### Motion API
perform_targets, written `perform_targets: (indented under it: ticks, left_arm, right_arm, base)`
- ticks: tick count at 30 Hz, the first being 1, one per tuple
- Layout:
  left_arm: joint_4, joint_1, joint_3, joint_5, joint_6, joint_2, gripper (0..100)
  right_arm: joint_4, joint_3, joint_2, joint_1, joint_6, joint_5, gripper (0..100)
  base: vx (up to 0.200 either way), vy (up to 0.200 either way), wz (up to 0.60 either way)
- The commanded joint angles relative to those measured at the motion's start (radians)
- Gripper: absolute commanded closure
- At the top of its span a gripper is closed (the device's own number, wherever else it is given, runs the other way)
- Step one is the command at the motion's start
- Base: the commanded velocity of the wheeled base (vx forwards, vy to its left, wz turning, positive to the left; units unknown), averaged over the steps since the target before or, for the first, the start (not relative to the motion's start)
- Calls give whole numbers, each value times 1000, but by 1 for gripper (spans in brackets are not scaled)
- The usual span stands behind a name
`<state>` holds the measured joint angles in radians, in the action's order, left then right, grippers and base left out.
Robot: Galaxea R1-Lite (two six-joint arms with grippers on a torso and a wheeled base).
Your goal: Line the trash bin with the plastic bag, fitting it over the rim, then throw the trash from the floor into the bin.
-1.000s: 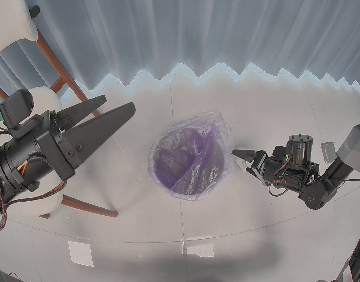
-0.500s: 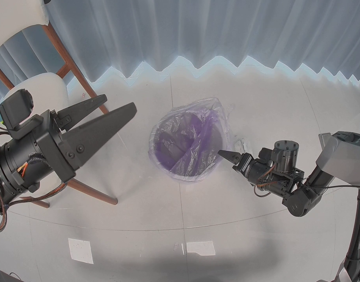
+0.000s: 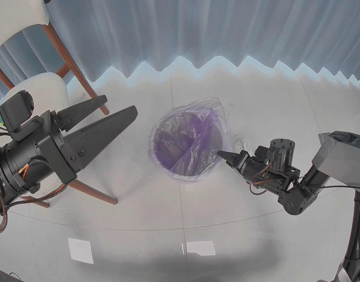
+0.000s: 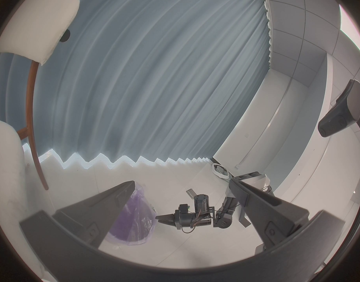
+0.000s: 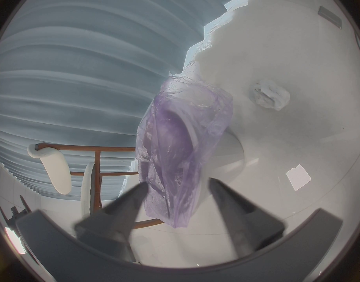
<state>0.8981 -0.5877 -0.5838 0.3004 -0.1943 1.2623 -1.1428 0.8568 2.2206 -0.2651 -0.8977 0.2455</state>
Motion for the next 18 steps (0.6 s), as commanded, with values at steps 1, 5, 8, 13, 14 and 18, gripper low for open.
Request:
perform_targets:
  ticks: [1, 5, 8, 13, 14, 18]
  left_arm:
    - [-1, 0, 2, 0, 6, 2, 0]
    - [-1, 0, 7, 0, 6, 2, 0]
    - [-1, 0, 9, 0, 6, 0, 0]
    - [-1, 0, 9, 2, 6, 2, 0]
    - [-1, 0, 10, 0, 7, 3, 0]
    - [-1, 0, 12, 2, 7, 3, 0]
  right_arm:
    - [5, 38, 22, 1, -6, 3, 100]
    - [9, 84, 57, 6, -6, 3, 100]
    - [8, 80, 60, 12, -6, 3, 100]
    - [5, 44, 40, 17, -4, 0, 100]
    - [5, 27, 33, 18, -4, 0, 100]
    - [1, -16, 24, 18, 0, -2, 100]
  base:
    - [0, 0, 0]
    - [0, 0, 0]
    - [0, 0, 0]
    - [0, 0, 0]
    - [0, 0, 0]
    - [0, 0, 0]
